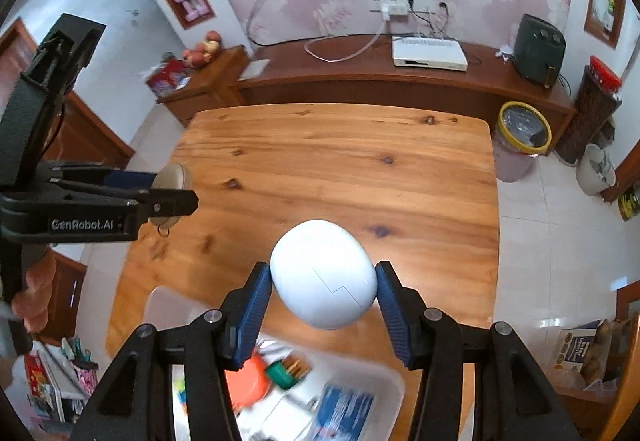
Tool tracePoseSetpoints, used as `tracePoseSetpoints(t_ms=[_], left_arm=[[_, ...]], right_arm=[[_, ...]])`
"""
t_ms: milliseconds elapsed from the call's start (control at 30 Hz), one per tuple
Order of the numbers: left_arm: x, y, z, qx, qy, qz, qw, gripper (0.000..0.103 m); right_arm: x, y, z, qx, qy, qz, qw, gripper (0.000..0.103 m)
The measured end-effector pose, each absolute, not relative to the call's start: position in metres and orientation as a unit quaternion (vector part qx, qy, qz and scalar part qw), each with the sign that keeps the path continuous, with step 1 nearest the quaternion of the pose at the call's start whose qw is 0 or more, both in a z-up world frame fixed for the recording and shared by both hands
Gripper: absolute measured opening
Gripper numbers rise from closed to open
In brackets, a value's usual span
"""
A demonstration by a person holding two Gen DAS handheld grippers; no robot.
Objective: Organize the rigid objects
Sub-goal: 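Carry the gold compact and white egg case over the white tray with both tools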
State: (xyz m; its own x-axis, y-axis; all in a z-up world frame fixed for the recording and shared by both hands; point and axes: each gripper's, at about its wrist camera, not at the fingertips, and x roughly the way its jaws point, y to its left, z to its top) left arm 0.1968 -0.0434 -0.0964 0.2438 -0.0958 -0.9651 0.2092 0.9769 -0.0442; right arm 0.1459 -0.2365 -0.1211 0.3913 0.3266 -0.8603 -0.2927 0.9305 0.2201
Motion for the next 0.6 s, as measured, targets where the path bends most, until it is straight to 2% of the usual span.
tracePoseSetpoints(t_ms=[233, 600], left_arm=[[0.128, -0.037, -0.091, 0.084, 0.586, -0.085, 0.801, 0.059], [0.064, -0.049, -0.143, 0.123, 0.615, -0.059, 0.777, 0.059]], right_arm=[[0.081, -0.228, -0.113, 0.01, 0.523, 0.212, 0.825, 0.054], [0.025, -0.212, -0.144, -0.062, 0.541, 0.22, 0.809, 0.054]])
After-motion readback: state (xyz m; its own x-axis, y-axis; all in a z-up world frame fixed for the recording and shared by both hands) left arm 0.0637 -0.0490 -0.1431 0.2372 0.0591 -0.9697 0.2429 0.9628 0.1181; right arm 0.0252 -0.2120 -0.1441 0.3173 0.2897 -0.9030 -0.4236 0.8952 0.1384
